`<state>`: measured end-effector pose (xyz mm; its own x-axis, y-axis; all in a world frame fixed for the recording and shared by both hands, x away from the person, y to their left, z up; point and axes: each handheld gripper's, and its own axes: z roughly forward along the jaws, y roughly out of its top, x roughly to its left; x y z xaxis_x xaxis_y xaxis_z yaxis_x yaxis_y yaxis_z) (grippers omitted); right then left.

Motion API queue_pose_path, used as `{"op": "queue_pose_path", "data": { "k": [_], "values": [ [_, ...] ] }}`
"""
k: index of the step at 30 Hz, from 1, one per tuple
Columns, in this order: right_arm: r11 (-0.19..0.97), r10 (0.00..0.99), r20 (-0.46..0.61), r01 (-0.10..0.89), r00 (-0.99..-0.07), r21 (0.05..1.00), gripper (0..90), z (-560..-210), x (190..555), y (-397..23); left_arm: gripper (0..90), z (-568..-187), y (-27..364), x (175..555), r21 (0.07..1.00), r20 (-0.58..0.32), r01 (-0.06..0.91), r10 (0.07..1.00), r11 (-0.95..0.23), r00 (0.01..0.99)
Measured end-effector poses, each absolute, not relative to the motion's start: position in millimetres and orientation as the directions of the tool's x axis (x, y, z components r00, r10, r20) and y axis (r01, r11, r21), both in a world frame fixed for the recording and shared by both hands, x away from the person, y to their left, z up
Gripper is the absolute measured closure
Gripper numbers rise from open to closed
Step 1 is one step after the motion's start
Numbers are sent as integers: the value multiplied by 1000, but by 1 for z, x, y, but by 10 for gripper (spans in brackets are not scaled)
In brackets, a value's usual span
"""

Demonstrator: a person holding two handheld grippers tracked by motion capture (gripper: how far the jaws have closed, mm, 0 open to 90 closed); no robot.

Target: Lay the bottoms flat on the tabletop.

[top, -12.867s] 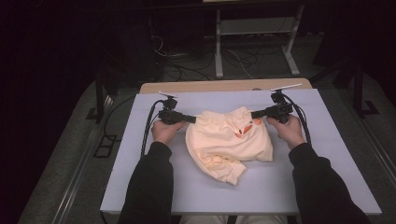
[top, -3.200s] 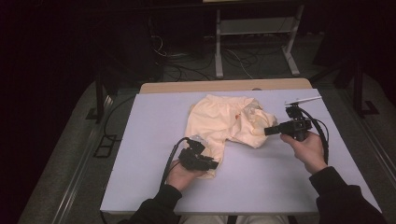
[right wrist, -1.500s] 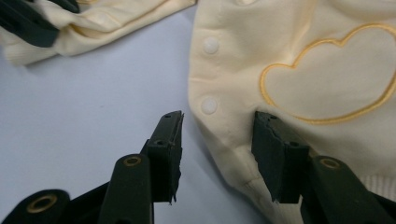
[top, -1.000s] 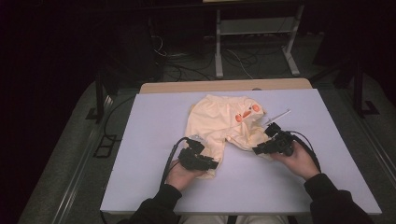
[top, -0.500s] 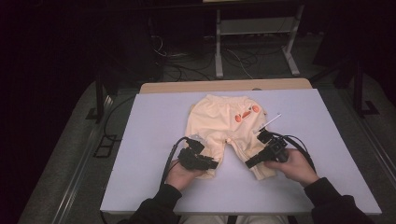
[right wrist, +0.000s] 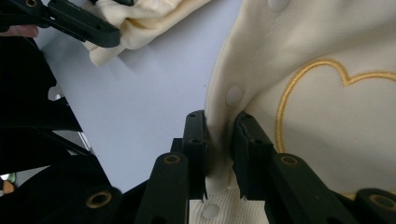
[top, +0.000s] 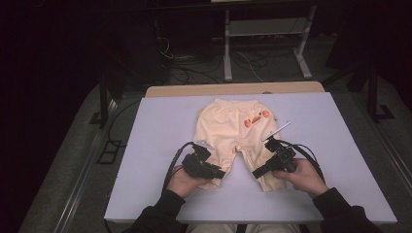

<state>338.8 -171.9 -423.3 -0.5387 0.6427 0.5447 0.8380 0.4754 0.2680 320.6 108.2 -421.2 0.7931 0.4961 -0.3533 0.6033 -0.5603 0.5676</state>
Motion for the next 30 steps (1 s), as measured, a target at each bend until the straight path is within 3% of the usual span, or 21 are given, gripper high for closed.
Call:
{"op": "queue_pose_path", "data": {
  "k": [6,8,12,19,25,30],
  "values": [
    [491,636,548,832,-544,257,710,-423,335,-172,680,-423,109,320,535,-358,593,474,-602,805],
    [513,630,547,824,-551,239,653,-425,333,-171,667,-423,108,320,536,-360,593,473,-601,804],
    [538,606,550,806,-574,248,496,-424,328,-171,549,-423,110,319,552,-375,598,467,-581,801],
    [451,610,484,777,-628,439,122,-407,326,-192,270,-414,119,316,654,-329,570,492,-497,806],
    [335,642,379,688,-667,643,0,-390,321,-210,0,-410,127,319,722,-301,550,524,-421,797],
    [304,677,310,637,-667,708,0,-383,315,-223,0,-406,143,315,779,-290,519,534,-350,795]
  ]
}}
